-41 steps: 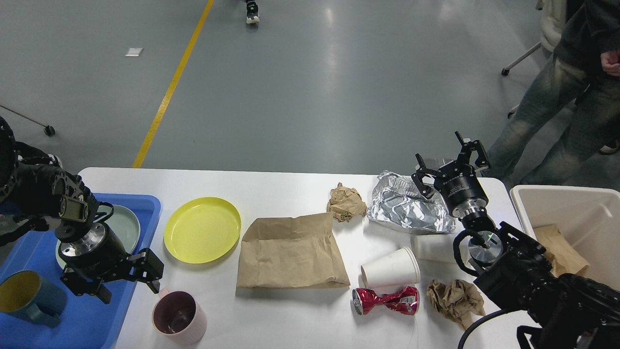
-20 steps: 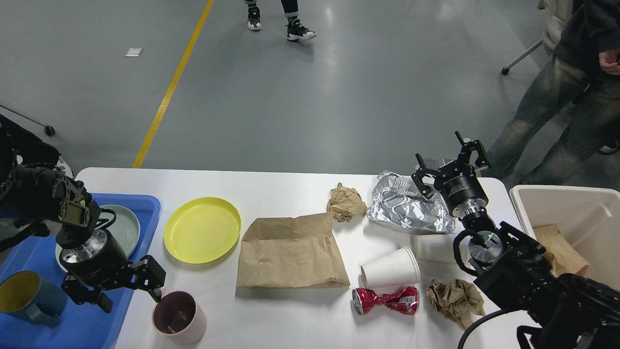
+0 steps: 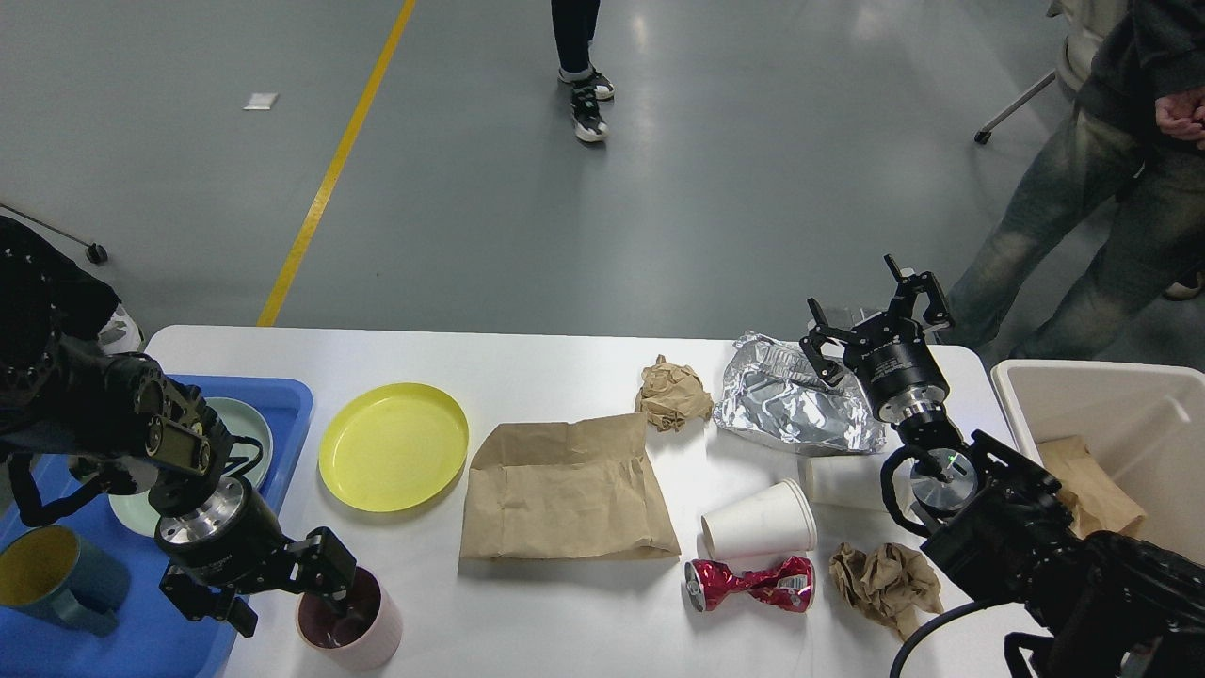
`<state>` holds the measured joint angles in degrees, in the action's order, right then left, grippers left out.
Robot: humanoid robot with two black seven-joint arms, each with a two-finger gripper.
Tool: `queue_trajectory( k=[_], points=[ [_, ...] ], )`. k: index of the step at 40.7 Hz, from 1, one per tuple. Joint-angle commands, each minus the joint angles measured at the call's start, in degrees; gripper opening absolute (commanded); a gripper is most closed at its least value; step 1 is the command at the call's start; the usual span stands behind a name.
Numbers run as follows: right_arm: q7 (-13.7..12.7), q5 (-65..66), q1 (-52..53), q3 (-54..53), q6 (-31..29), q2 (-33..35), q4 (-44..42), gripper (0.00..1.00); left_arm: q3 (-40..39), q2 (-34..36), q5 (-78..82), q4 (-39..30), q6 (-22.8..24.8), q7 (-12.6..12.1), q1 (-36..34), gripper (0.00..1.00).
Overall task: Tidy desktop
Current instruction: 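Grasp the rim of the dark-red cup with the left gripper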
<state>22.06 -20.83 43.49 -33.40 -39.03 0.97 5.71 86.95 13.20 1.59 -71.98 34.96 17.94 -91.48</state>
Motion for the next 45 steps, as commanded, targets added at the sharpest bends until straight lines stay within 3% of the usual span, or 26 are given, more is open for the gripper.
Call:
queue_trajectory(
  k=[1, 26, 31, 36, 45],
  points=[
    [0.0, 0.0, 0.0, 0.0, 0.0, 0.0, 0.0, 1.00, 0.1, -0.3, 0.1, -0.3, -1.9, -0.2, 0.8, 0.95],
    [0.0, 0.0, -0.1, 0.0, 0.0, 0.0, 0.0, 1.00, -0.6, -1.2, 0.1, -0.3, -12.0, -1.1, 5.7, 0.92],
    [0.0, 0.0, 0.0, 0.0, 0.0, 0.0, 0.0, 1.00, -0.6, -1.2, 0.0, -0.3, -13.2, -2.6, 6.5, 0.85],
    [0.0, 0.0, -0.1, 0.0, 0.0, 0.0, 0.0, 1.00, -0.7, -1.2, 0.0, -0.3, -13.3, -2.6, 6.8, 0.70],
    [0.0, 0.0, 0.0, 0.0, 0.0, 0.0, 0.0, 1.00, -1.2, -1.3, -0.2, -0.3, -14.1, -2.6, 7.5, 0.60]
  ],
)
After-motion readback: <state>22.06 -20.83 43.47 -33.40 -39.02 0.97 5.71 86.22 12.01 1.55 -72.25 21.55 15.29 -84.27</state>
